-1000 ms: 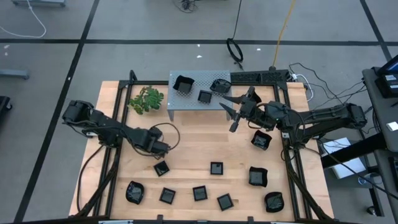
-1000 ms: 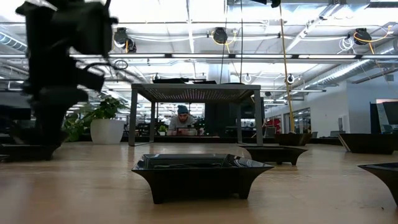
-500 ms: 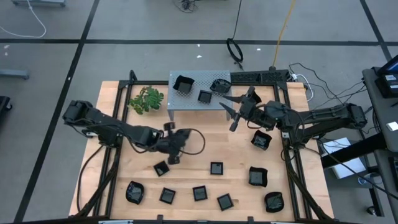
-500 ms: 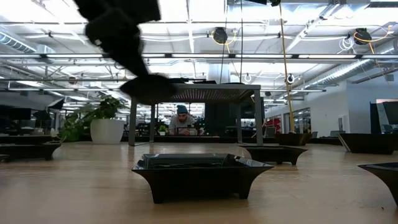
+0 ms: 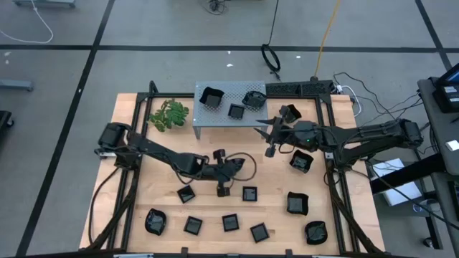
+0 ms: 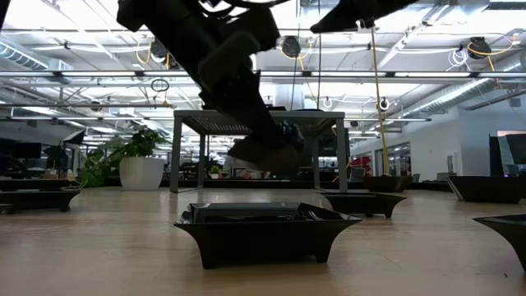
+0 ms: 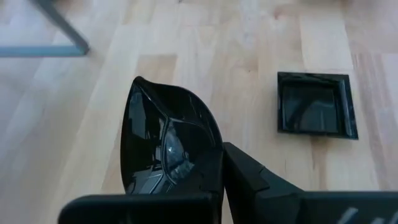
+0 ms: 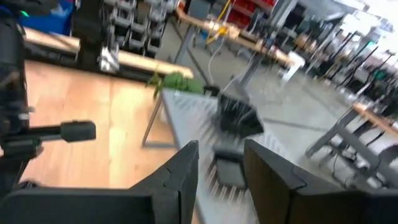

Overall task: Pick & Place Mini shaped plates
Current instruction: Stack the black leaf-shaped plate on top of the black leaf-shaped plate on the shelf

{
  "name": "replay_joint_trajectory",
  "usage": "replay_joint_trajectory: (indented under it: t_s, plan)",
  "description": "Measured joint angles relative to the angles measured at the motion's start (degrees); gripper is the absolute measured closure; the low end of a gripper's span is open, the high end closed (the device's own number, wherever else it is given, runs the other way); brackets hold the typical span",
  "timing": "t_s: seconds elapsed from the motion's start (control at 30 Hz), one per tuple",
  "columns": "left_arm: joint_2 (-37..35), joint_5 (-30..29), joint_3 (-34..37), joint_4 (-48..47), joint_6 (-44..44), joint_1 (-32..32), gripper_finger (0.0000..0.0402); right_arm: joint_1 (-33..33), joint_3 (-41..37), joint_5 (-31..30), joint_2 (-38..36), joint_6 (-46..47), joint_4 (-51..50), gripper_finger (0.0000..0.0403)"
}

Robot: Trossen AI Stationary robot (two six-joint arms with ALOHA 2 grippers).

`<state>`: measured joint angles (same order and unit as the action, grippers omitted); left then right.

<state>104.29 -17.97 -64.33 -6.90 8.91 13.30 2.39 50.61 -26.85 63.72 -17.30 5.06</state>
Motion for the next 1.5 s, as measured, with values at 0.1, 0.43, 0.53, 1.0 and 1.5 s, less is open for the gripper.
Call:
replay_joint_trajectory:
  t_s: [0.1, 0.43, 0.53, 1.0, 1.5]
  plan:
    - [3.8, -0.8, -3.8, -2.2, -3.4, 0.3, 0.0392, 0.0, -0.5, 0.1, 0.0, 2.5, -3.7, 0.0287]
    - [7.9, -3.2, -8.0, -4.2, -2.7, 0.1, 0.0372, 0.0, -9.5, 0.9, 0.0, 9.1, -3.5, 0.0287]
    - [7.8, -3.2, -8.0, -3.8, -0.3, 0.0, 0.0362, 0.1, -11.8, 4.1, -0.1, 13.6, -3.3, 0.0287]
    - [5.6, -0.8, -8.0, -2.9, 10.9, -0.2, 0.0275, 2.6, -18.0, 15.2, 0.0, 16.2, -2.8, 0.0287]
    - [-14.3, -0.1, -8.0, -2.9, 27.5, -0.2, 0.0256, 2.2, -18.8, 21.0, 16.7, 19.3, 19.8, 0.0287]
